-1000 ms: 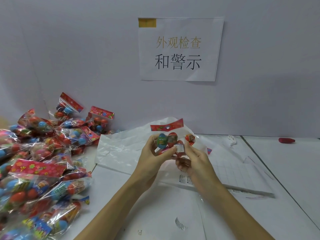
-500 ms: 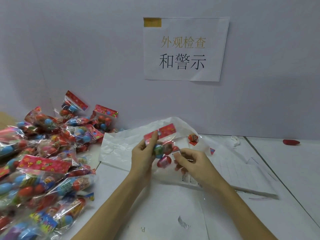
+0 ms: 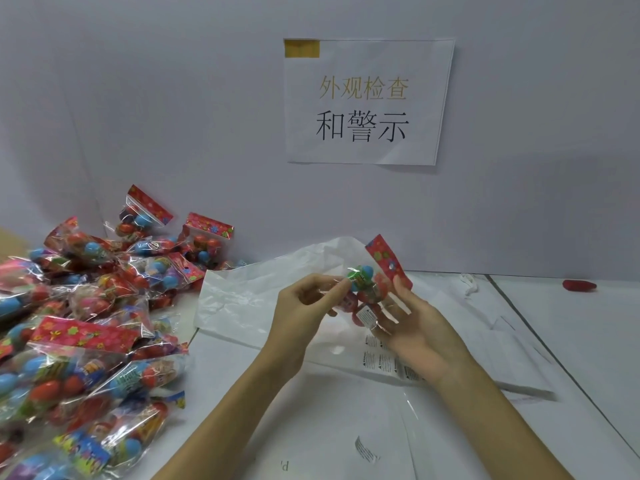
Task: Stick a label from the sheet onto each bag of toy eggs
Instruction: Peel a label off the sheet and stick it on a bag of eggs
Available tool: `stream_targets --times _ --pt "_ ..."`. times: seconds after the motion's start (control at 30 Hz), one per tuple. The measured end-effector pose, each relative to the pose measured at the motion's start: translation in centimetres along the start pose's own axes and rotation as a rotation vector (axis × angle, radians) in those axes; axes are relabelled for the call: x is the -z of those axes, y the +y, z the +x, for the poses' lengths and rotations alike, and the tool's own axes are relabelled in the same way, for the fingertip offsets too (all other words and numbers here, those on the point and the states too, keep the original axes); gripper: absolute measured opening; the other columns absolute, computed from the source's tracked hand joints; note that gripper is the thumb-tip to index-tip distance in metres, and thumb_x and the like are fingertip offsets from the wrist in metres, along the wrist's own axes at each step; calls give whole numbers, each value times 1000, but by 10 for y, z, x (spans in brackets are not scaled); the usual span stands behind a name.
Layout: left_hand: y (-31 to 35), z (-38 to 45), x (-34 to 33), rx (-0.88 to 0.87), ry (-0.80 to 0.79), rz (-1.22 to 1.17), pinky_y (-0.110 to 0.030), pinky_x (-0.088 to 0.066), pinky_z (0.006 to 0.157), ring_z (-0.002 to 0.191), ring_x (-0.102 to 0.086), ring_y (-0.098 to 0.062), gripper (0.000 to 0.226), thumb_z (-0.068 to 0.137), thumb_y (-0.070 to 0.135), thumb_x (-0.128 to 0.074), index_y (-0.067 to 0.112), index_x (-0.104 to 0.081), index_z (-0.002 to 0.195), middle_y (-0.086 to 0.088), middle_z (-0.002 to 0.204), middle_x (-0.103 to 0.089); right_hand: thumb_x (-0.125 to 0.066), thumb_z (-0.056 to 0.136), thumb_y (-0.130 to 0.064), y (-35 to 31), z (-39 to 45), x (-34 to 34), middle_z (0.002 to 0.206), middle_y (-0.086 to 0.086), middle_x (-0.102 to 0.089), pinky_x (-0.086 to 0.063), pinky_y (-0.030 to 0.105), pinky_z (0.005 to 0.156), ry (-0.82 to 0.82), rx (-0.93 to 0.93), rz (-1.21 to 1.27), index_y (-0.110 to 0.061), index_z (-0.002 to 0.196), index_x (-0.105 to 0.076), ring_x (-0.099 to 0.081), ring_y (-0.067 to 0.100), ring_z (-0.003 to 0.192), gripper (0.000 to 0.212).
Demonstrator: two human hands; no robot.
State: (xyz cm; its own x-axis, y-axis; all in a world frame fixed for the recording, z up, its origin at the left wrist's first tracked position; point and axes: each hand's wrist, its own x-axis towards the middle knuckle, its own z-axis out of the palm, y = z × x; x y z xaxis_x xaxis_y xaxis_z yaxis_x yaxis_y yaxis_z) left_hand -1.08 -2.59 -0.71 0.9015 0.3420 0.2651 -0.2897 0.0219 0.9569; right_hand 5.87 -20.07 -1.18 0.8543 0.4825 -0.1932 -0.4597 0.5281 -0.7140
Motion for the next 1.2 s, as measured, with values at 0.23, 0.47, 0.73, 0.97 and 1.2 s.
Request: stream_targets --times 0.23,0.47,0.73,0.97,1.2 --pt "-11 1 -2 -170 247 101 -22 -56 78 96 -70 -16 21 83 29 -88 28 -70 94 7 100 -74 -72 94 -26 9 -2 0 126 26 -71 -60 36 98 -99 114 -106 4 132 -63 -70 33 119 49" --pt "-18 -6 -7 -629 -35 501 -28 -50 97 123 -57 -25 27 95 38 -75 22 -72 116 1 126 -53 -60 104 -15 15 1 0 127 20 -72 -59 45 99 -151 186 -274 -7 129 -69 -69 35 122 27" --pt "-18 2 3 -31 100 197 -24 -59 68 78 -74 -17 35 94 25 -77 29 -61 125 -4 97 -74 -69 99 -25 15 -4 -1 111 12 -79 -62 36 88 -42 178 -643 -9 124 -72 -78 28 101 29" --pt "-18 11 14 -53 300 312 -22 -59 68 93 -68 -15 14 106 33 -56 24 -59 117 5 108 -68 -55 110 -34 -68 -45 19 126 13 -72 -59 32 92 -672 -30 812 -18 147 -58 -70 22 113 41" --pt "-19 16 42 -115 420 814 -14 -42 94 125 -41 -15 24 103 16 -59 17 -59 127 0 132 -48 -55 102 -36 -32 -21 16 94 -10 -65 -45 13 49 -217 7 474 -15 127 -74 -57 2 64 38"
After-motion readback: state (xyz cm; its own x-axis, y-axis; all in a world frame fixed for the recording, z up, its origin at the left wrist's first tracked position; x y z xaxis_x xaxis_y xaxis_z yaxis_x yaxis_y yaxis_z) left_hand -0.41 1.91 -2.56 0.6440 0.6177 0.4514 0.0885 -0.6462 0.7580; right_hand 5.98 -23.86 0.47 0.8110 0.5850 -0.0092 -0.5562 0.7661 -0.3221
